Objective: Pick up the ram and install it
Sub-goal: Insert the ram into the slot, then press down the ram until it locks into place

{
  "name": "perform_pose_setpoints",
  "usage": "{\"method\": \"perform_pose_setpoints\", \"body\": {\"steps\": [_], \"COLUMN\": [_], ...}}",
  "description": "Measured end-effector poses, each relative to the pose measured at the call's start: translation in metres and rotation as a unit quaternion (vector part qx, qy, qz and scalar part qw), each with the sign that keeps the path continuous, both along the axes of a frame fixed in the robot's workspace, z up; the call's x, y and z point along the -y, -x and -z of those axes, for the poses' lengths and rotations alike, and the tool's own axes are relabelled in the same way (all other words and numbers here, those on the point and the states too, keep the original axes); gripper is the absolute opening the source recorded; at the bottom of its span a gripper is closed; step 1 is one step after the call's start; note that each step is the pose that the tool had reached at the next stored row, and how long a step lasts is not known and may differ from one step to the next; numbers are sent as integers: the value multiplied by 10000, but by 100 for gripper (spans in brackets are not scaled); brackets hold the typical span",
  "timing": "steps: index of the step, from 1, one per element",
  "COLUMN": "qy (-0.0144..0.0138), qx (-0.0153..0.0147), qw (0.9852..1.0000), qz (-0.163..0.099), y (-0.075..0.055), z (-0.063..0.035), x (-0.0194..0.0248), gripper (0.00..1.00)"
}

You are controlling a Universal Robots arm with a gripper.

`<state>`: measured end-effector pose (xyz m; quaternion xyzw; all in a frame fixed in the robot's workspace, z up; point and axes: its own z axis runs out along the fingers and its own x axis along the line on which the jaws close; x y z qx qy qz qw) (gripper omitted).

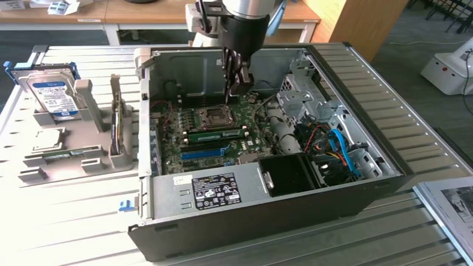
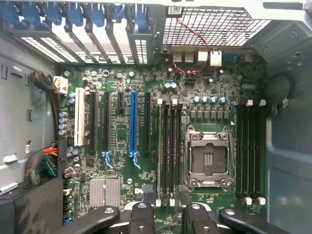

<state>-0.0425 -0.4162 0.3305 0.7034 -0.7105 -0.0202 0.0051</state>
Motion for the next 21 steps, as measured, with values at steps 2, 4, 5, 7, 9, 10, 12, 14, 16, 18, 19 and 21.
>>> {"method": "perform_pose_setpoints", "body": {"steps": [2,4,5,7,9,10,12,14,16,18,19,21], "qy": [0,0,0,0,0,0,0,0,0,0,0,0], "qx": [0,0,0,0,0,0,0,0,0,0,0,0], "qw": [10000,10000,10000,10000,10000,10000,10000,10000,10000,10000,10000,10000], "qz": [0,0,0,0,0,0,0,0,0,0,0,0], "y": [0,0,0,0,0,0,0,0,0,0,0,0], "z": [-19,-21,-21,-22,-22,-22,-22,-22,-22,-22,-22,-22], "x": [0,0,0,0,0,0,0,0,0,0,0,0], "gripper": [31,31,31,31,31,31,31,31,31,30,24,17]}}
